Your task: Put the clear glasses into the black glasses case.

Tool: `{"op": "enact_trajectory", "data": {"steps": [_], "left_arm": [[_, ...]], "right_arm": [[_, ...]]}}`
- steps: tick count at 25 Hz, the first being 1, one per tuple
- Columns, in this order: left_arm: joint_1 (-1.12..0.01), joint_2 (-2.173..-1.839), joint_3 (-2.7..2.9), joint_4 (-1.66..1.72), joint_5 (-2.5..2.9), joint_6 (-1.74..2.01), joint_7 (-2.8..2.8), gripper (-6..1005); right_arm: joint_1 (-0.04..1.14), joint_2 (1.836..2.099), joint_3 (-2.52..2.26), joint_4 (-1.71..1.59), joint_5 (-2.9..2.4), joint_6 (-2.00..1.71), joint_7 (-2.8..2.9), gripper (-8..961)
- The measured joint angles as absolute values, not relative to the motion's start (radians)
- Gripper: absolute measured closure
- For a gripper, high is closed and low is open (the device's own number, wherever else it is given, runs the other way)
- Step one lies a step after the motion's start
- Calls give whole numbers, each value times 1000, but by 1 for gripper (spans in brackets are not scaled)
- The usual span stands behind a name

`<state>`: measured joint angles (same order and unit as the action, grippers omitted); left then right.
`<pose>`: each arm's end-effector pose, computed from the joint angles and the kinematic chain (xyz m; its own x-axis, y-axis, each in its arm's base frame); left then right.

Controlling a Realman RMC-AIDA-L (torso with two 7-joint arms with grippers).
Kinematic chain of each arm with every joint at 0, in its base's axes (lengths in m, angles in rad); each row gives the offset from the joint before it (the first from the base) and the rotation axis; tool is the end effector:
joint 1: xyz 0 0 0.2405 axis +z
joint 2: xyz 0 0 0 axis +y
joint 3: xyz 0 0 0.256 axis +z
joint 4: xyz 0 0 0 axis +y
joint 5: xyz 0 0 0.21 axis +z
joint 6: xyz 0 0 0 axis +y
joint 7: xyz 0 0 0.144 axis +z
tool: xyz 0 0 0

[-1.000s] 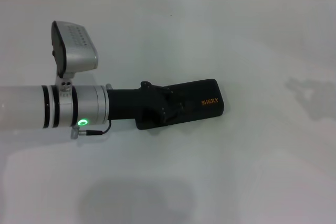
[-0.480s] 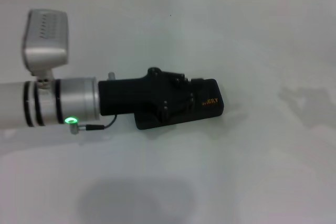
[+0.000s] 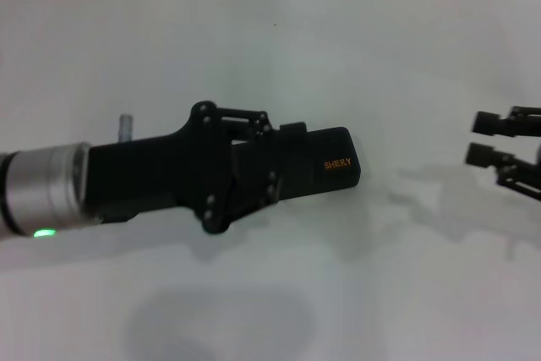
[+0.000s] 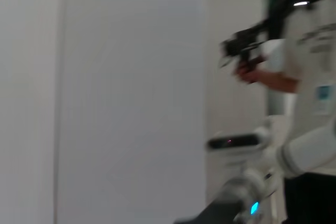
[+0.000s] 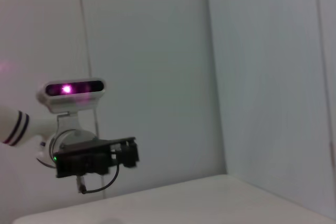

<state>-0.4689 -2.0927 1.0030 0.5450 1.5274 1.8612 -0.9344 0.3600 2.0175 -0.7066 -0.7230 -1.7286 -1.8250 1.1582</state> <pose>-0.2089 0.2764 -0.0151 0.6238 -0.0751 0.7780 0.0114 -0.9944 -0.1051 0.2731 0.2830 0.0544 0.7491 -0.0548 -0.6602 -0.2736 -0.9332 -0.2330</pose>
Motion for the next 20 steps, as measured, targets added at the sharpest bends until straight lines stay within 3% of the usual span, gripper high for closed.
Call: {"op": "enact_trajectory", "data": {"steps": [5, 12, 17, 20], "left_arm": [[-451, -2084, 1005, 546, 1507, 1902, -1025, 725], [-404, -2079, 1001, 595, 1506, 1932, -1127, 452], [-377, -2065, 1001, 611, 1511, 1933, -1156, 259], [-371, -2063, 1000, 611, 1516, 1933, -1159, 147]], "right_arm": [[398, 2020, -784, -710, -1727, -1823, 1158, 545], [414, 2025, -837, -705, -1658, -1877, 1161, 272], [417, 2023, -936, -706, -1576, -1885, 1157, 169], [427, 2023, -969, -709, -1566, -1888, 1157, 170]]}}
